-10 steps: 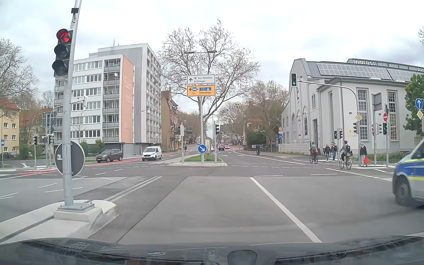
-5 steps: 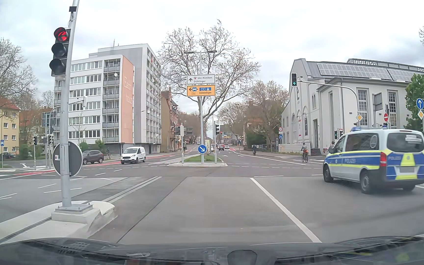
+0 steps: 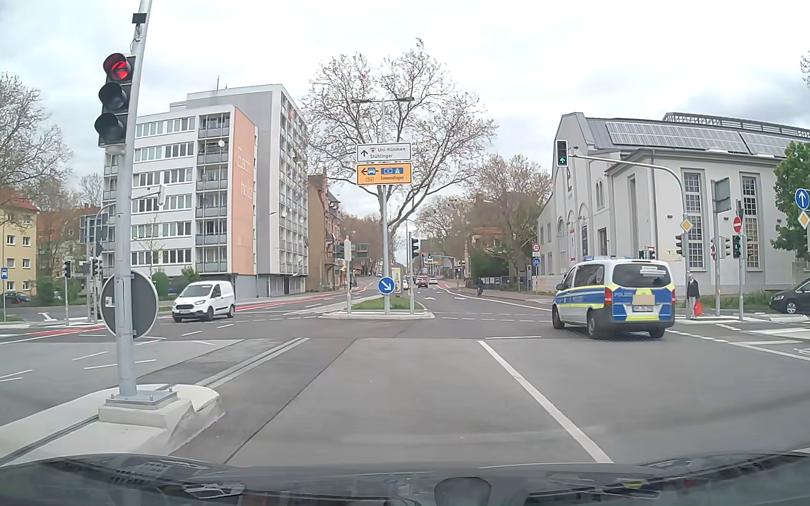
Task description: Follow the waypoints while adhering to traffic rules and regulations
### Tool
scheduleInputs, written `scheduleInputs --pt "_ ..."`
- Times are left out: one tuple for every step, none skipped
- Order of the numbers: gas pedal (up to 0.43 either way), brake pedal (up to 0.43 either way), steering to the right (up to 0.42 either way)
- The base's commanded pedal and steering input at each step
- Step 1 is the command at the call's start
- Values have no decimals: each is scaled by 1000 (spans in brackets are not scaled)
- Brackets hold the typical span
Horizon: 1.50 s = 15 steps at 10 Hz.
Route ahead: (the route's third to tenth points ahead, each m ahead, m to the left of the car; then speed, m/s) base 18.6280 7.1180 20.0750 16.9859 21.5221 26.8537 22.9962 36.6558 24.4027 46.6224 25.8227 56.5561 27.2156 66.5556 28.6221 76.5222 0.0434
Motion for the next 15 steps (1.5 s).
scheduleInputs --pt "0 201 -1" --pt "0 207 -1" --pt "0 201 -1" --pt "0 207 -1" --pt "0 207 -1" --pt "0 207 -1" --pt "0 207 -1" --pt "0 207 -1" --pt "0 207 -1" --pt "0 207 -1" --pt "0 207 -1" --pt "0 207 -1" --pt "0 207 -1" --pt "0 207 -1" --pt "0 207 -1"
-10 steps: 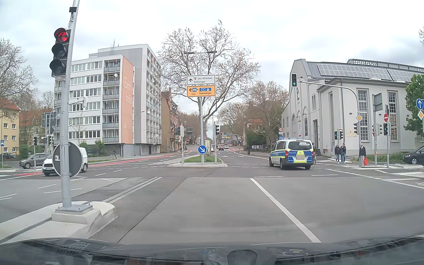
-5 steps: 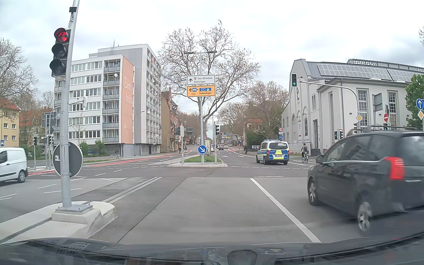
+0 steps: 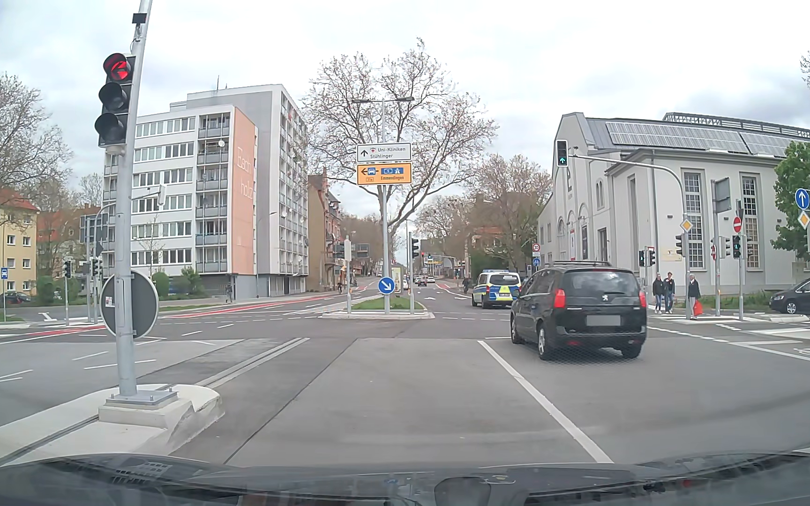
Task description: Follow the waypoints while adhering to traffic rules and regulations
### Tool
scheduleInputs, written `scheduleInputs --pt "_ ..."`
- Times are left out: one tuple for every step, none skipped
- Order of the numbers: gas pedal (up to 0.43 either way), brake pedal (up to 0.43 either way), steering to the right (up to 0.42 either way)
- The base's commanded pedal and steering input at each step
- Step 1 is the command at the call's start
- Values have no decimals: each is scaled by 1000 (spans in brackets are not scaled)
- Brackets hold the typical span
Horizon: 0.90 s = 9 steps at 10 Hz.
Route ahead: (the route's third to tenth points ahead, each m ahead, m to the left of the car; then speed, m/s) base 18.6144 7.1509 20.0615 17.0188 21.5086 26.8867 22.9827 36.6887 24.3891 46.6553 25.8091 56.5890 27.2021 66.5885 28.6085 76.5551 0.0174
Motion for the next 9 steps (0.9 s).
scheduleInputs --pt "0 207 -1" --pt "0 201 -1" --pt "0 207 -1" --pt "0 207 -1" --pt "0 201 -1" --pt "0 207 -1" --pt "0 207 -1" --pt "0 207 -1" --pt "0 201 -1"
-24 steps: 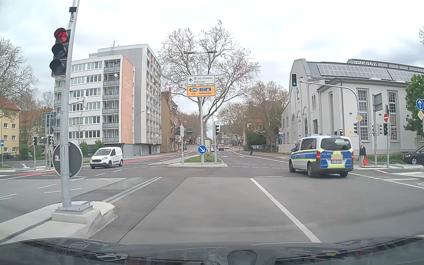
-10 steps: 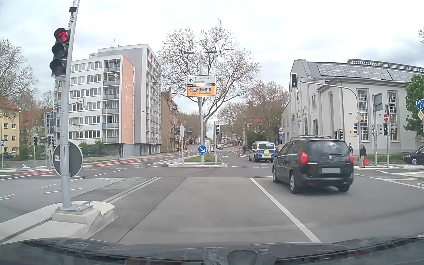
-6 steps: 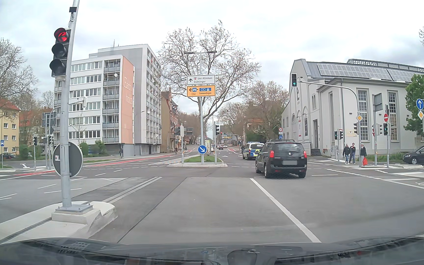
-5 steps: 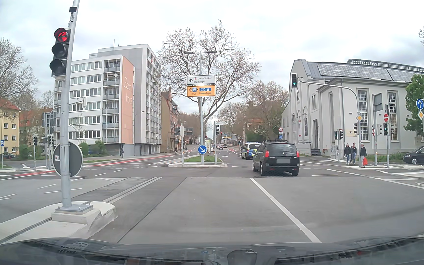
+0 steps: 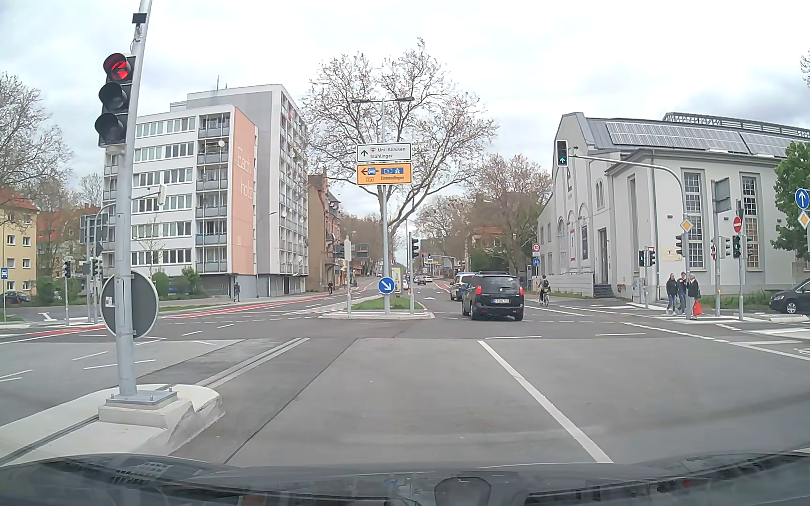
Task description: Follow the waypoints while adhering to traffic rules and regulations
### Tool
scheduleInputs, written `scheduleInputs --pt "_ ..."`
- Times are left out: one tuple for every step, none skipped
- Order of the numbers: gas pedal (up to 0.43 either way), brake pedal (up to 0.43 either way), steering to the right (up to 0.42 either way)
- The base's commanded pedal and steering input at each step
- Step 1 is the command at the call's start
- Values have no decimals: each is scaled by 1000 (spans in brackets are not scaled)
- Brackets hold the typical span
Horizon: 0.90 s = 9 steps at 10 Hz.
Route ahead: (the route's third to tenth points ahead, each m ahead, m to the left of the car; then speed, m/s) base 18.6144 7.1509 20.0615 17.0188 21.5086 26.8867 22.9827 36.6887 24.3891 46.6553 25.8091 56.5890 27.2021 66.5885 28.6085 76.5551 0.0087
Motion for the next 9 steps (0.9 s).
scheduleInputs --pt "0 207 -1" --pt "0 207 -1" --pt "0 201 -1" --pt "0 201 -1" --pt "0 201 -1" --pt "0 201 -1" --pt "0 201 -1" --pt "0 201 -1" --pt "0 201 -1"
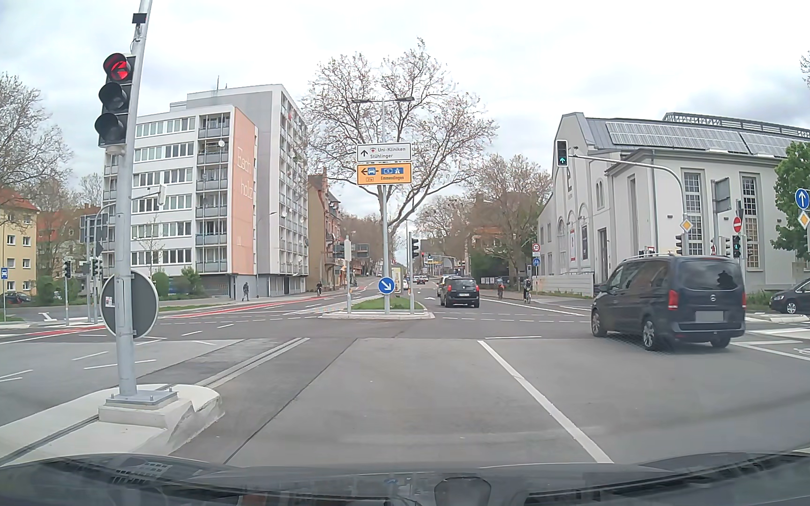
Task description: Follow the waypoints while adhering to traffic rules and regulations
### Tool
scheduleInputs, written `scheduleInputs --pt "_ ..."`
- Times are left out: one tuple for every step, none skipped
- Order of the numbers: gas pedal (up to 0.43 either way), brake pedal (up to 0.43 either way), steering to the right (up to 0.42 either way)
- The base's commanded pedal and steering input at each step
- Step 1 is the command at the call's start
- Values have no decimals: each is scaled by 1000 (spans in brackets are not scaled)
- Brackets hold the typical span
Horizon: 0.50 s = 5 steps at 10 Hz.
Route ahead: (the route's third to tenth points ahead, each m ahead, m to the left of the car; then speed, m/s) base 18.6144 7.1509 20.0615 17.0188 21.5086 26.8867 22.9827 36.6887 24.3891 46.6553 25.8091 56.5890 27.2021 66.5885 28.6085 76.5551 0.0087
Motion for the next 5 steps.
scheduleInputs --pt "0 201 -1" --pt "0 201 -1" --pt "0 201 -1" --pt "0 201 -1" --pt "0 201 -1"
